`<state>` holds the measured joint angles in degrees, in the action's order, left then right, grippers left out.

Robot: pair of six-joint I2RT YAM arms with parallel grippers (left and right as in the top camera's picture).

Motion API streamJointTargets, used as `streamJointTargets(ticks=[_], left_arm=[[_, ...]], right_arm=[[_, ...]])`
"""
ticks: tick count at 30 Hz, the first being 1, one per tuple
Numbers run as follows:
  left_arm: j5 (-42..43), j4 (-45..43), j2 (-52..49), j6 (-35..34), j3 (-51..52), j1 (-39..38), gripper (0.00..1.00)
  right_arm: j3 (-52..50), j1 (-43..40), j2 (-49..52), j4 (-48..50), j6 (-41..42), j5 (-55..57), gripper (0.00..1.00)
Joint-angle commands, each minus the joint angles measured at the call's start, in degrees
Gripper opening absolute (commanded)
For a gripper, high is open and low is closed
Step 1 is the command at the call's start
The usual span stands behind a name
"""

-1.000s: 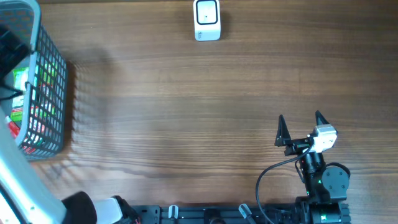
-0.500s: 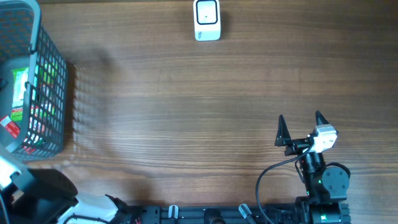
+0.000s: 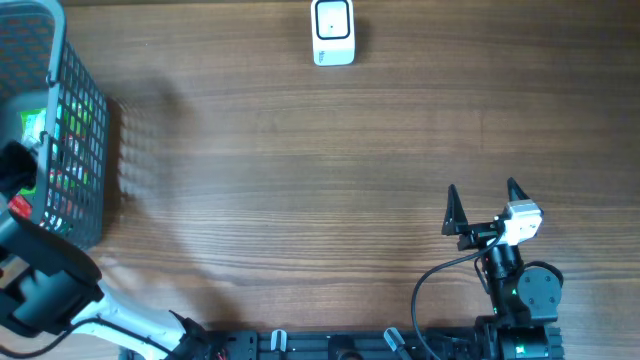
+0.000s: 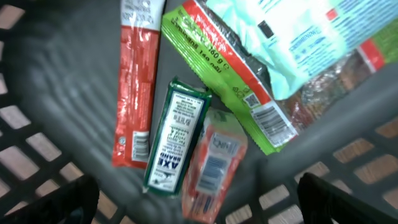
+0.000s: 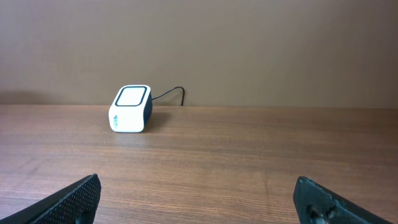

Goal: Scan the item barcode
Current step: 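Reach the left gripper into the basket and grasp green box and wipes, then carry the items with the left gripper to the table centre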

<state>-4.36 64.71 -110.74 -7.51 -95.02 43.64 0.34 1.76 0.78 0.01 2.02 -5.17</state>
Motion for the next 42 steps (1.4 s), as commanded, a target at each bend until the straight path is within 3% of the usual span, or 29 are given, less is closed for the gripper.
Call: streamJointTargets(ticks=[1,12,16,26,31,42], left_arm=[[2.0,-1.4,-3.0,1.3,2.1,0.5,0.98],[2.0,-10.8,-4.9,1.4,10.4,0.5,0.94],[2.0,-14.1,-4.9,1.3,13.0,0.5,0.76],[2.0,-16.3,-4.5,1.3,15.8,0.5,0.64],[1.9,-15.6,-0.4,1.3,13.5,0.5,0.53],[-0.6,-16.0,15.2,1.2,4.5,0.4,0.48]], right_arm=[[0.0,-0.3,-0.3,0.3,-0.5,-0.9,1.0],[0.0,-0.3,-0.3,0.3,-0.5,-0.9,1.0],[0.0,-0.3,-0.3,0.3,-0.5,-0.9,1.0],[0.0,-0.3,-0.3,0.3,-0.5,-0.9,1.0],[0.0,-0.3,-0.3,0.3,-0.5,-0.9,1.0],[0.0,-0.3,-0.3,0.3,-0.5,-0.9,1.0]])
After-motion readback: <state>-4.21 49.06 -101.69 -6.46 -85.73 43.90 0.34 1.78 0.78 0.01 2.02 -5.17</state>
